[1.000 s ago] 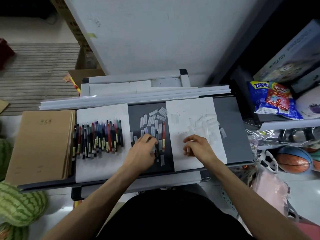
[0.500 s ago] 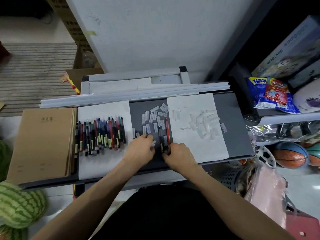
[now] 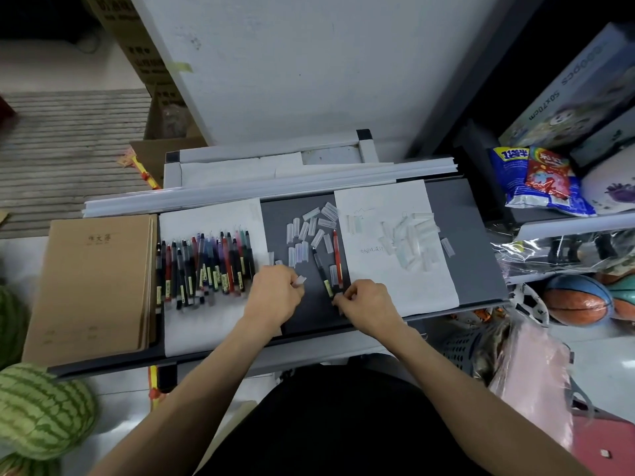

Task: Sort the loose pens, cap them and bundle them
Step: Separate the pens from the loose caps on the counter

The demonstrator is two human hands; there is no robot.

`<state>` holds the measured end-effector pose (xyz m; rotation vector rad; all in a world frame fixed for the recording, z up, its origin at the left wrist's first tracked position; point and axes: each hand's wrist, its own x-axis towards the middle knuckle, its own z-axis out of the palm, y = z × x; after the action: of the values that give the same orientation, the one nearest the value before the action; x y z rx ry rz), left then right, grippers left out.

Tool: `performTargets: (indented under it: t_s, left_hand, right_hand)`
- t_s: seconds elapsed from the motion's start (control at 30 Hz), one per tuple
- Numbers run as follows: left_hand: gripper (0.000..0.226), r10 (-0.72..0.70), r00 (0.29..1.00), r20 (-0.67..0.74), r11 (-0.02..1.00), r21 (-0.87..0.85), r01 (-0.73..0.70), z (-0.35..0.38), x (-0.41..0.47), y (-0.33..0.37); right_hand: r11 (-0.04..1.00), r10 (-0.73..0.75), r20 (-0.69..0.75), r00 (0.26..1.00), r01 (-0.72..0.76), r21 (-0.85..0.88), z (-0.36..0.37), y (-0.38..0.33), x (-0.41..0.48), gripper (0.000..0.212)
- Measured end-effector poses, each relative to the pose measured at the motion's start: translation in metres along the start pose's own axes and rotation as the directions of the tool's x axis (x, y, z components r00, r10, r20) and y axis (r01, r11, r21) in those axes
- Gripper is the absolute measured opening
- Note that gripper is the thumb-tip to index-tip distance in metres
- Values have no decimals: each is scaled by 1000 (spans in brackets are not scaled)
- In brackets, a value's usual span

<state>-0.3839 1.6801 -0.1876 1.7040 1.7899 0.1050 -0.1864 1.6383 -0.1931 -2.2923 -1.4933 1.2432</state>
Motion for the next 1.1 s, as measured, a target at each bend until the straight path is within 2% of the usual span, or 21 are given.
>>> performTargets:
  t_s: [0.13, 0.27, 0.37, 0.43, 0.53, 0.6, 0.8, 0.87, 0.97, 1.1]
  left_hand:
    - [26, -9, 1000, 5, 997, -74, 10, -5, 5, 15]
    - [25, 74, 997, 17, 994, -87, -72, -3, 23, 63]
    - [21, 137, 986, 91, 985, -115, -126, 8, 38, 108]
    - [19, 176, 978, 112, 983, -76, -169, 16, 45, 136]
    - [14, 202, 976, 87, 979, -8, -202, 29, 55, 165]
    - [15, 204, 975, 90, 979, -7, -204, 39, 59, 176]
    - [4, 192, 975, 116, 981, -38, -189, 51, 64, 182]
    - [20, 190, 974, 126, 981, -55, -185, 50, 63, 178]
    - [25, 187, 976, 115, 982, -20, -186, 42, 59, 167]
    - [36, 153, 984, 87, 988, 20, -155, 24, 45, 140]
  right_hand:
    - [996, 35, -76, 996, -29, 82, -29, 6, 7, 18]
    - [999, 38, -155, 987, -41, -17, -75, 21, 23, 19]
    - [990, 22, -241, 970, -54, -127, -104, 25, 38, 23]
    - [983, 5, -276, 961, -56, -177, -118, 27, 48, 25]
    - [975, -16, -289, 957, -49, -217, -129, 28, 59, 29]
    - [975, -25, -280, 960, -38, -217, -133, 28, 62, 22]
    - [980, -91, -259, 962, 39, -197, -135, 33, 62, 14]
    - [974, -111, -257, 960, 55, -218, -135, 35, 60, 17]
    - [967, -130, -245, 961, 68, -246, -136, 35, 58, 27]
    - [949, -178, -240, 954, 101, -299, -137, 28, 54, 29]
